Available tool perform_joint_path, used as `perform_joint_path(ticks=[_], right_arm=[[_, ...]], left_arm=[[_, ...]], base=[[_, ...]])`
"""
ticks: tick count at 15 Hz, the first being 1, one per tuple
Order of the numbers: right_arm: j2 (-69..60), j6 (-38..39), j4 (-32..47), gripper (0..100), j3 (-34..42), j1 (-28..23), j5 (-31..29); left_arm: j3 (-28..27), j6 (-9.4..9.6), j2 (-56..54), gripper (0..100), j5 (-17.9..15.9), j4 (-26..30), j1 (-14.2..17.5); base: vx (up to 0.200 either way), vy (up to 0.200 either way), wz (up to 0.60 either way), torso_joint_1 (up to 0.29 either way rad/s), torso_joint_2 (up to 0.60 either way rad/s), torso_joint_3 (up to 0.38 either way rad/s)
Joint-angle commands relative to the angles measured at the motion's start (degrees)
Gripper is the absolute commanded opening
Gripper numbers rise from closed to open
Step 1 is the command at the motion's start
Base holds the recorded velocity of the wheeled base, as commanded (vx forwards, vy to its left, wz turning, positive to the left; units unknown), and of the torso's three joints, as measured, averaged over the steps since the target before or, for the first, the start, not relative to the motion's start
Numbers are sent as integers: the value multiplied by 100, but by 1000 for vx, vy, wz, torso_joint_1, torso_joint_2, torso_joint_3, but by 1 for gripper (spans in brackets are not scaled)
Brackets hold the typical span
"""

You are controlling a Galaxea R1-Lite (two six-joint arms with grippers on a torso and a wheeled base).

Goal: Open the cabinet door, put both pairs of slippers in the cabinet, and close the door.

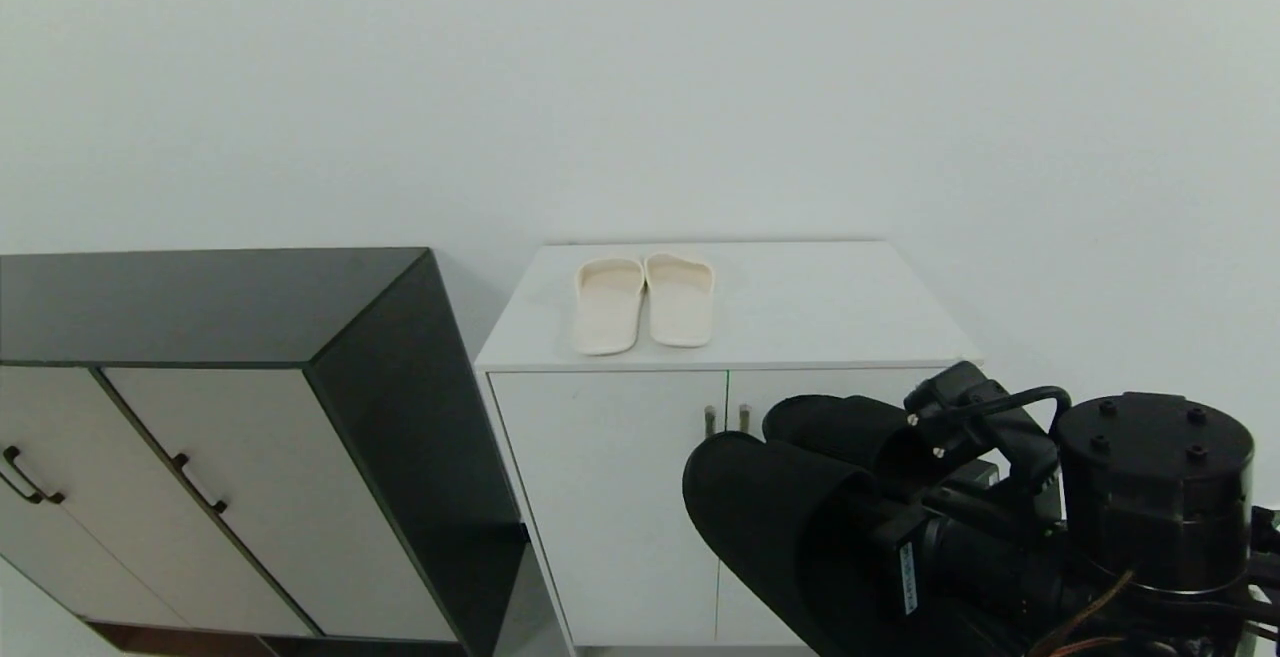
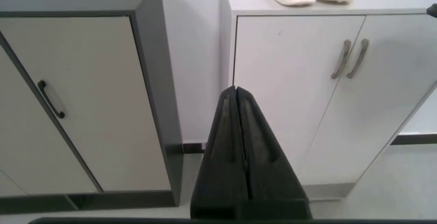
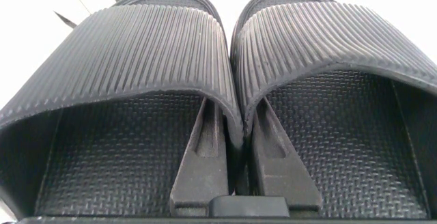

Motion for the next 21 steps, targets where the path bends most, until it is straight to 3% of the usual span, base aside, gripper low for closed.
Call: perform_joint_path(ticks=[1, 11, 21], right_arm=[[16, -2, 0, 0, 31, 2, 5], [25, -11, -9, 0, 110, 10, 14], [34, -20, -44, 0, 180, 10, 14]], left_arm=[[0, -15, -1, 100, 0, -2, 0], [0, 126, -1, 100, -26, -2, 0], [0, 134, 8, 100, -35, 7, 0]], base=[[0, 0, 0, -207, 476, 261], [0, 0, 0, -220, 539, 312], [0, 0, 0, -162, 484, 321]])
